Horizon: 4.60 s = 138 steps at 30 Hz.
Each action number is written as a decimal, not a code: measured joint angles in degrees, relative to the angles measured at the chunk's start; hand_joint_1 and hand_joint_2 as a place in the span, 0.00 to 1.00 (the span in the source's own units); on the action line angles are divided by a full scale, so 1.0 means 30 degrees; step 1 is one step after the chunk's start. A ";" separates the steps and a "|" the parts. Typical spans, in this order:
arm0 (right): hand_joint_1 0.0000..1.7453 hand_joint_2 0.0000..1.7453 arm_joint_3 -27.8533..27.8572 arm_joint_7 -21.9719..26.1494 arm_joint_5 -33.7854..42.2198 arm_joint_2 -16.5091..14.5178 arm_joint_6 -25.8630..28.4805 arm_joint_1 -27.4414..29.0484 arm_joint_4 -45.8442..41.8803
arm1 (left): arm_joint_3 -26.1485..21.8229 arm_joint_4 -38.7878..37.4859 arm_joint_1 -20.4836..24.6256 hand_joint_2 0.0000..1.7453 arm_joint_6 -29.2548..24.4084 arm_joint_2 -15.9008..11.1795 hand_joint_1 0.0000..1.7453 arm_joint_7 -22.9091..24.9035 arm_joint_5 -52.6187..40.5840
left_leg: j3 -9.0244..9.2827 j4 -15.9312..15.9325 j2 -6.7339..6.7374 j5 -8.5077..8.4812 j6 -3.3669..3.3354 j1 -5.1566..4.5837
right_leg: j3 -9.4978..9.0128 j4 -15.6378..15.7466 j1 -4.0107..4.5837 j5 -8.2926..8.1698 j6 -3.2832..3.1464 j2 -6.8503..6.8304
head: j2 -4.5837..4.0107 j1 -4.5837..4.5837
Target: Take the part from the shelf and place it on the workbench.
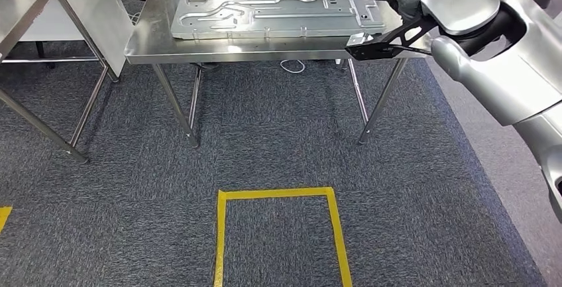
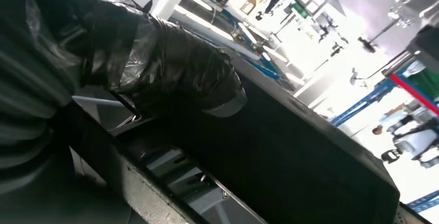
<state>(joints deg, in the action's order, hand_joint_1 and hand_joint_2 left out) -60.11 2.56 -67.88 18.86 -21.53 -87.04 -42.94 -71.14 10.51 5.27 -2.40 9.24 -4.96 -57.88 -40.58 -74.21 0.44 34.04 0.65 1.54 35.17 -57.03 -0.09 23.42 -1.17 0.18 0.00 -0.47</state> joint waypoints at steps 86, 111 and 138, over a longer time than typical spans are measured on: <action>1.00 1.00 -0.0567 0.0097 0.0315 -0.0282 0.0772 0.0781 0.0987 | -0.0044 0.0000 0.0035 1.00 -0.0146 -0.0160 0.00 -0.0792 0.0036 | 0.3504 0.5261 -0.0220 -0.2030 0.0089 0.0030 | 0.0198 -0.0124 -0.0260 -0.0230 0.0503 -0.0086 | 0.0000 -0.0012; 1.00 1.00 0.0513 -0.1233 0.0018 -0.3224 0.2754 0.2777 0.2825 | -0.0036 -0.0005 0.0040 1.00 -0.0206 -0.0067 0.00 -0.0565 -0.0528 | 0.2183 0.5328 -0.0313 -0.2983 -0.0886 -0.0233 | 0.1151 -0.1836 0.0151 0.0009 0.0448 0.0097 | 0.0000 -0.0017; 1.00 1.00 0.0861 -0.0840 -0.0524 -0.4350 0.2554 0.3281 0.2933 | -0.0036 -0.0022 0.0019 1.00 -0.0199 -0.0013 0.00 -0.0545 -0.0534 | 0.1622 0.4601 -0.0366 -0.2742 -0.0846 -0.0151 | 0.2998 -0.6344 -0.0116 0.2649 0.0677 -0.0041 | 0.0000 -0.0075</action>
<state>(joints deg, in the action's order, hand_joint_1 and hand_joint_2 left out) -57.53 0.04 -69.46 5.81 -13.87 -77.20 -34.15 -71.25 10.45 5.32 -3.00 9.20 -6.59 -59.48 -35.71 -60.41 -0.66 25.81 -1.89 1.08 44.17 -76.06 -0.44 31.36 0.86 0.05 0.00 -0.69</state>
